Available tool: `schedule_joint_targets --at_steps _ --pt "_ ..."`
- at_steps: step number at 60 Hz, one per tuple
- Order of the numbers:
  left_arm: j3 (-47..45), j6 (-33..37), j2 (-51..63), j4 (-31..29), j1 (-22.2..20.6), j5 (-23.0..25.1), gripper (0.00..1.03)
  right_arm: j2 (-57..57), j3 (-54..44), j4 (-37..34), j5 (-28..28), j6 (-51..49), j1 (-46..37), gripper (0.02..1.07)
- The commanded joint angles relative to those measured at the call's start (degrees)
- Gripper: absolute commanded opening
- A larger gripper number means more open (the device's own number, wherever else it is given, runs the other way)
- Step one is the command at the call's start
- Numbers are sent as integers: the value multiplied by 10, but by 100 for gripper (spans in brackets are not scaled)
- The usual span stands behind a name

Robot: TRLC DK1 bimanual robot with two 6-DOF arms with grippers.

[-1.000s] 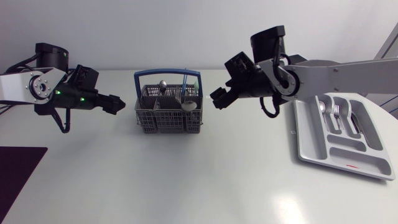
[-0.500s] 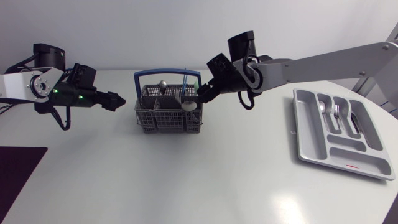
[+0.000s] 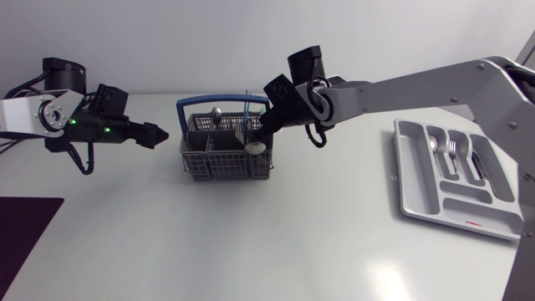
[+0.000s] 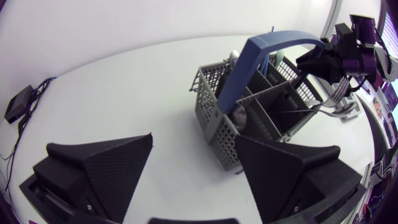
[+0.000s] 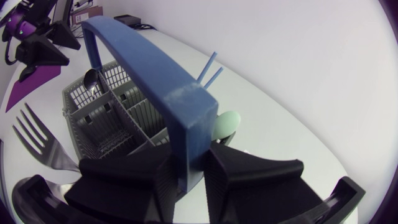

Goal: Sort the cutlery from the basket into the organizer compartments.

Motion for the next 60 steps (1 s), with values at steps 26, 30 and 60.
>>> schedule_joint_targets --at_steps 26,30,60 --pt "-44 51 -88 -47 -11 29 91 -262 -291 -29 -13 -34 -6 7" --pt "-59 61 -102 -53 -19 34 92 -277 -311 -29 4 -29 -4 11" --pt "-166 158 -218 -132 -98 82 92 -542 -468 -65 8 -21 -24 79"
